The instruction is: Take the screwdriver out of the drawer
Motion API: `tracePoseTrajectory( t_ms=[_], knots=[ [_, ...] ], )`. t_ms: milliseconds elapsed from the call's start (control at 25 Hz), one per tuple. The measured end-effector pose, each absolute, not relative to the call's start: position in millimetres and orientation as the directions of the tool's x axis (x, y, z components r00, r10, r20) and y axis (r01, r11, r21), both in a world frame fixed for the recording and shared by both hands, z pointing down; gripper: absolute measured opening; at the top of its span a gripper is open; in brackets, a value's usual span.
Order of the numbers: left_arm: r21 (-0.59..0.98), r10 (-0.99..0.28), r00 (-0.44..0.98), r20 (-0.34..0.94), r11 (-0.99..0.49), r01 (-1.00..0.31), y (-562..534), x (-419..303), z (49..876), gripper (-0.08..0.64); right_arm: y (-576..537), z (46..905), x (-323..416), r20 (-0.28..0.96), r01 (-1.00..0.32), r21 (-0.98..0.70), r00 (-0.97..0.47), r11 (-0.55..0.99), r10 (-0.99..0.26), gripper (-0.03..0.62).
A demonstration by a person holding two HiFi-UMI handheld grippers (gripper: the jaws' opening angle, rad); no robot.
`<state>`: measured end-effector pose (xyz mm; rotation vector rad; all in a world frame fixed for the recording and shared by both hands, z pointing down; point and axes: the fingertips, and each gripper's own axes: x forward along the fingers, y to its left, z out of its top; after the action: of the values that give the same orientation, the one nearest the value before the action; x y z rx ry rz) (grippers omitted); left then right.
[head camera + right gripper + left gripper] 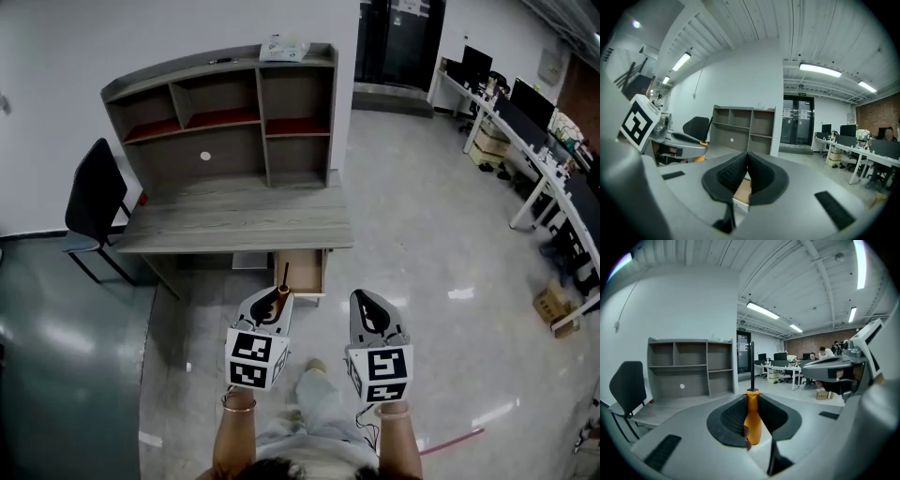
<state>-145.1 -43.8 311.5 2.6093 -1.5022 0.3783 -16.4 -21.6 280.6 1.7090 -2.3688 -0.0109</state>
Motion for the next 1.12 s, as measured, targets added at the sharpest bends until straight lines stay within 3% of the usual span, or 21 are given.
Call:
tracePoseTrajectory(
  t_ms=[1120],
  knots=[
    [-0.015,-0.838,0.517,0.173,-0.527,-0.85,85,-142,238,0.08,74,244,-40,0.106,-0.902,0.171,-0.383,0.396,-0.918,0.026]
  ],
)
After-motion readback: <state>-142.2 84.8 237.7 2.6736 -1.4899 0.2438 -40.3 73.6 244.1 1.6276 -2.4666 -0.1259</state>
